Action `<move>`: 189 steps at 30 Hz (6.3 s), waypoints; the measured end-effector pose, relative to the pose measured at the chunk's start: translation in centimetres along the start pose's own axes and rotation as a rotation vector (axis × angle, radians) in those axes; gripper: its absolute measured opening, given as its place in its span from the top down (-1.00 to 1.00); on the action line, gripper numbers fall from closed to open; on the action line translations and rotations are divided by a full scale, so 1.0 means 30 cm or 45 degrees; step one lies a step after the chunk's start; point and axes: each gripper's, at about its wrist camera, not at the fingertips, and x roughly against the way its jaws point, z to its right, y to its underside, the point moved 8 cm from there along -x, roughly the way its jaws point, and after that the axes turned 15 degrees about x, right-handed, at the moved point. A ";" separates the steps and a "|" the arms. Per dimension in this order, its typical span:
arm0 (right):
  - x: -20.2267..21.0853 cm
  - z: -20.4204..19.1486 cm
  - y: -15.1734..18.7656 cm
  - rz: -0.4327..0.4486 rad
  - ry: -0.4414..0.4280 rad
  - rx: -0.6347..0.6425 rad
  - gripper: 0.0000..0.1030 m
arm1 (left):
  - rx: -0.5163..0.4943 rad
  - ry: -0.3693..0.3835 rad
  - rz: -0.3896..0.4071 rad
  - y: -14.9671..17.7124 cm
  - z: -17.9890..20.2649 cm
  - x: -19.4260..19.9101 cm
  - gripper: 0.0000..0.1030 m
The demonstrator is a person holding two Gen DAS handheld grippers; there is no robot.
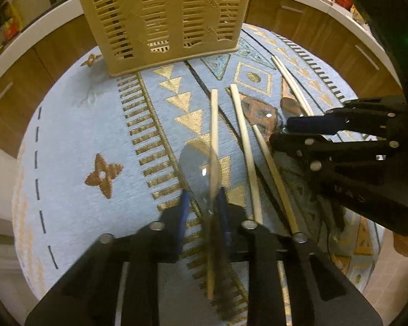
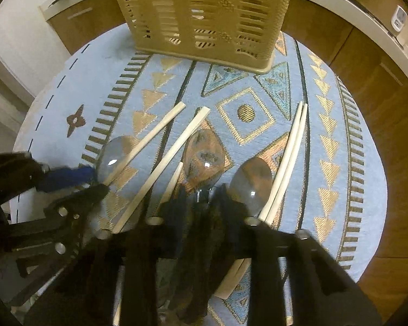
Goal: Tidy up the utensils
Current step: 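Grasp a clear plastic spoon by its handle with the left tool, then lift the clear spoon with the left tool and carry it over the caddy, then drop the clear spoon into the caddy by opening the left tool, then return the left tool to the table and grasp a wooden chopstick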
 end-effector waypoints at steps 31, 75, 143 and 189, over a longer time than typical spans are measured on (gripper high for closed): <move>0.085 0.080 -0.045 0.117 -0.041 -0.094 0.55 | 0.228 0.265 0.237 -0.146 -0.172 0.195 0.80; 0.592 0.265 -0.440 0.989 0.142 -0.223 0.81 | 0.215 0.455 1.169 -0.600 -0.083 0.767 0.80; 0.590 0.245 -0.258 0.836 0.237 -0.178 0.38 | 0.163 0.431 0.847 -0.447 -0.161 0.656 0.37; 0.040 0.155 0.062 0.044 -0.123 -0.315 0.39 | -0.154 -0.099 0.170 -0.166 0.044 -0.075 0.90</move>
